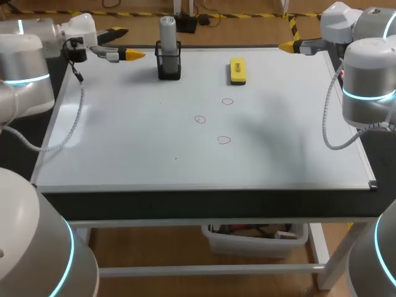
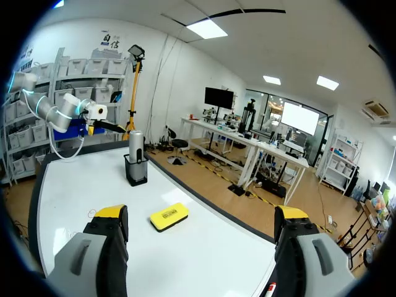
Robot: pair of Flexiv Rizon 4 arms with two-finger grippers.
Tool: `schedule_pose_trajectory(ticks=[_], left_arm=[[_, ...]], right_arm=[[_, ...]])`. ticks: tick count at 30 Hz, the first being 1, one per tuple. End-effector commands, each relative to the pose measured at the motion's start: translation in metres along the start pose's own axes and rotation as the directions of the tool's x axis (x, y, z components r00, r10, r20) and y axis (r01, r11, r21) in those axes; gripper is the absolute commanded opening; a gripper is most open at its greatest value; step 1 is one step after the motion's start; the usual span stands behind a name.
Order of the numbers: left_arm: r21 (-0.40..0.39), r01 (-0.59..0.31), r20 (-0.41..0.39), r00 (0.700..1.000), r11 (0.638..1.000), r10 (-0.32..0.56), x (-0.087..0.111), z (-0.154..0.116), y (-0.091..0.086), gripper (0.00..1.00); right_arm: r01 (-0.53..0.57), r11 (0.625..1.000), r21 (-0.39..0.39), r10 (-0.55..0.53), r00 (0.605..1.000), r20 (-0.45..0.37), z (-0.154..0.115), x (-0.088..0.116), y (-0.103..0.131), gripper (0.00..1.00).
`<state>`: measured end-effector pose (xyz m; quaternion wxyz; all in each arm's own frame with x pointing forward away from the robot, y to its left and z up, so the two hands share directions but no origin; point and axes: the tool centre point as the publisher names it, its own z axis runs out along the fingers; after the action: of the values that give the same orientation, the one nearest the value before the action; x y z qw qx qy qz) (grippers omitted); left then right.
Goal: Pick up the inspection probe, press it on each red-marked spot on the whiteboard one by one, put down the probe, pick up the eraser, and wipe off all the red marks.
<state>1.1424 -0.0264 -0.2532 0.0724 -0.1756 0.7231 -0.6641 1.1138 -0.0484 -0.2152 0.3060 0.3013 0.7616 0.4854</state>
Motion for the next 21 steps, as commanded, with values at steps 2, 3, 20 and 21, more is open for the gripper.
schedule_pose_trajectory(ticks=[2,3,20,21], left_arm=[[0.031,-0.002,-0.234,0.972,1.000,0.010,-0.021,0.022,0.005,1.00],[0.037,-0.004,-0.242,0.970,0.999,0.013,-0.023,0.025,0.006,1.00],[0.053,0.003,-0.367,0.930,0.999,0.017,-0.041,0.085,0.006,1.00],[0.054,0.003,-0.370,0.929,0.999,0.017,-0.039,0.088,0.007,1.00]], right_arm=[[0.000,1.000,-0.002,0.000,1.000,-0.001,0.000,-0.001,-0.001,1.00],[0.000,1.000,-0.002,0.000,1.000,-0.001,0.000,-0.001,-0.001,1.00],[0.000,1.000,-0.002,0.000,1.000,-0.001,0.000,-0.001,-0.001,1.00],[0.000,1.000,-0.002,0.000,1.000,-0.001,0.000,-0.001,-0.001,1.00]])
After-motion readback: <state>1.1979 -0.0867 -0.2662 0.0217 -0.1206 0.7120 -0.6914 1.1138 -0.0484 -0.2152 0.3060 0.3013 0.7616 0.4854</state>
